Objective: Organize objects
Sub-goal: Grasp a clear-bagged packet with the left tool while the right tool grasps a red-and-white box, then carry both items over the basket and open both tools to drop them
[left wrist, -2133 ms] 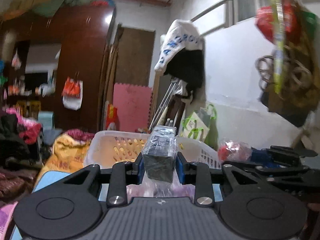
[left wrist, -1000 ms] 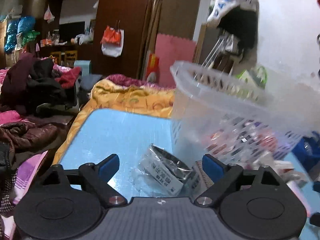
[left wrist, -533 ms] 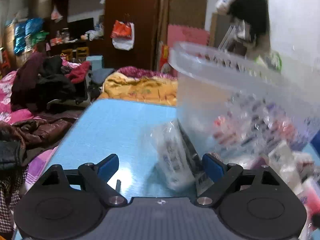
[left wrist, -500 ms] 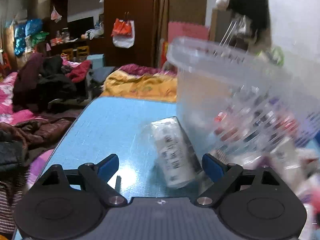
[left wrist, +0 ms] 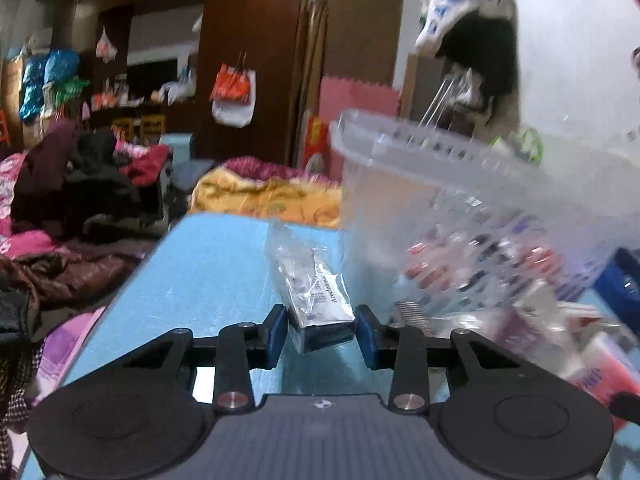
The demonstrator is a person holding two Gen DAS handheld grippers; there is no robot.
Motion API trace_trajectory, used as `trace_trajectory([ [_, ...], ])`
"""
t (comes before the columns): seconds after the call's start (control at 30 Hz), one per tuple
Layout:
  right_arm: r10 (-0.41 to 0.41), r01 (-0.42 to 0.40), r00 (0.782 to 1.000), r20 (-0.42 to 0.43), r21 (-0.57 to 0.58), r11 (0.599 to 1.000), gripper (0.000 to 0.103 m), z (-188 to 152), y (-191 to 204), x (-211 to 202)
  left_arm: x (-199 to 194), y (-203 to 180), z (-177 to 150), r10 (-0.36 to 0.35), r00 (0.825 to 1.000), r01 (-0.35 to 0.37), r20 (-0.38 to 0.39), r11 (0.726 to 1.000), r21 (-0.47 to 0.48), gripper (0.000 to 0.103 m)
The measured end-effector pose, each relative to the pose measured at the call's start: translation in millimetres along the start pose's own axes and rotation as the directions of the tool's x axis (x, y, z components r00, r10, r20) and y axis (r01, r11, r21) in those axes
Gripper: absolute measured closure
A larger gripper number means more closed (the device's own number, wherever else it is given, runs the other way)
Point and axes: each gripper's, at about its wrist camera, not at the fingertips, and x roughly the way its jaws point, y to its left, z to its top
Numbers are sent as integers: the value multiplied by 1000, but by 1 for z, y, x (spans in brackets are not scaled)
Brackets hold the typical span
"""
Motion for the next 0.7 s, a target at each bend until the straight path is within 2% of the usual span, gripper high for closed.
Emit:
trace_trajectory([
  [0.07,4,-4,1000,20,2,1000,74,0,-1,-5,-19,0,-5,-33,998,33,54,999,9,62],
  [0.23,4,-4,999,36,-2,1000,74,-5,0,-24,-58,-8,-20,-56,986,46,154,996,71,62],
  [0.4,-4,4,991,131,-4,1000,74,25,-4,-53,-83,-14,-8,-145,966,132,216,988,73,62],
  [0.57,-29,40,987,157,-67,997,74,73,-5,-49,-84,-37,36,-239,941,223,238,970,94,61],
  [0.7,-14,25,990,143,-71,997,74,114,-11,-24,-55,-65,79,-235,949,215,211,970,112,61],
])
